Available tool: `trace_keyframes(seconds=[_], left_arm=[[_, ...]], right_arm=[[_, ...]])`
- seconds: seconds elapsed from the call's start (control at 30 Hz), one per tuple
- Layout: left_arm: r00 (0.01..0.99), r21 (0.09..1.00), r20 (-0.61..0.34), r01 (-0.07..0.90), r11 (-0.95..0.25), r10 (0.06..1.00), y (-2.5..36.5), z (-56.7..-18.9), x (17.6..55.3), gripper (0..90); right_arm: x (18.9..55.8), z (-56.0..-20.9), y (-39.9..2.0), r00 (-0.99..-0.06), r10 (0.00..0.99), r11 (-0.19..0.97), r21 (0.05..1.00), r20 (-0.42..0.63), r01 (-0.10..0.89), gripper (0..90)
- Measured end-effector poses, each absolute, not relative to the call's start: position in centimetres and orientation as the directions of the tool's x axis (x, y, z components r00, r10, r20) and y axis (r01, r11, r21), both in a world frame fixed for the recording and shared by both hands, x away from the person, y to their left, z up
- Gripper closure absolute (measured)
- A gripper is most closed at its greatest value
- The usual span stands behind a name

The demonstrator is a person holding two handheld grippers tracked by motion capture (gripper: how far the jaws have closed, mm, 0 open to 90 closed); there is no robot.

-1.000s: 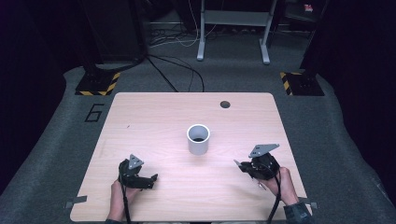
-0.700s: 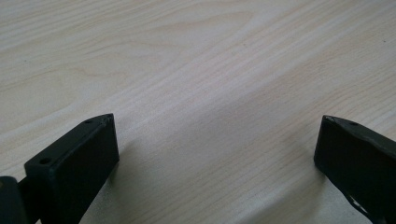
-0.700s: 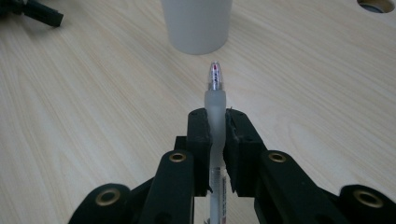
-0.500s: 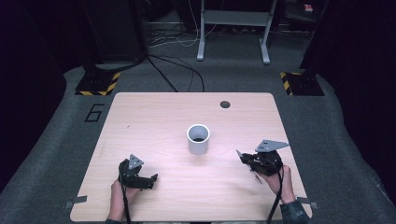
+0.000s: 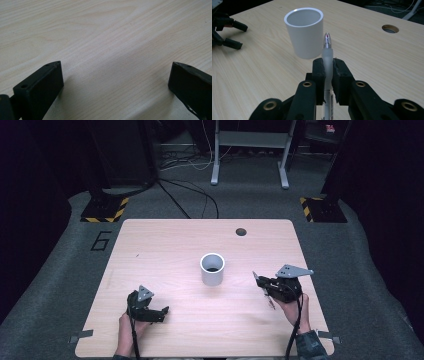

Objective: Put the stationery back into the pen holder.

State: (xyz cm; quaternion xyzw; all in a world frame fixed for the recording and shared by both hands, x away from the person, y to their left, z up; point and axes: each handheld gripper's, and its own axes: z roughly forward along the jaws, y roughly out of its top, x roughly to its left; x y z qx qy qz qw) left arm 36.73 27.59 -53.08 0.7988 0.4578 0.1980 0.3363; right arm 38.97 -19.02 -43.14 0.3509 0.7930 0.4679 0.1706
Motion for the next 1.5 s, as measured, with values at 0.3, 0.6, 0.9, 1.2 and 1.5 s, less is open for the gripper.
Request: trace_keyframes(seconds=[0.3,0.6,0.9,1.2,1.5], left_arm=[[0.502,0.718,0.008,0.598,-0.355,0.865,27.6,-53.1,36.7,0.0],[0.503,0.718,0.008,0.599,-0.355,0.864,27.6,-53.1,36.7,0.0],[0.503,0.718,0.007,0.599,-0.354,0.864,27.6,-53.1,36.7,0.0],[0.502,0.718,0.008,0.598,-0.355,0.865,27.6,-53.1,36.7,0.0],[0.502,0.718,0.008,0.599,-0.354,0.865,27.6,-53.1,36.7,0.0]], right_arm=[[39.8,-42.6,-18.5,-0.683,0.727,0.263,0.89,0.07,0.372,80.8],[40.9,-42.1,-17.4,-0.689,0.722,0.251,0.905,0.062,0.345,80.8],[42.0,-41.3,-16.3,-0.695,0.716,0.228,0.918,0.068,0.325,80.7],[42.7,-40.0,-15.6,-0.703,0.708,0.206,0.933,0.066,0.294,80.7],[43.2,-39.2,-15.1,-0.712,0.698,0.183,0.944,0.071,0.273,80.7]])
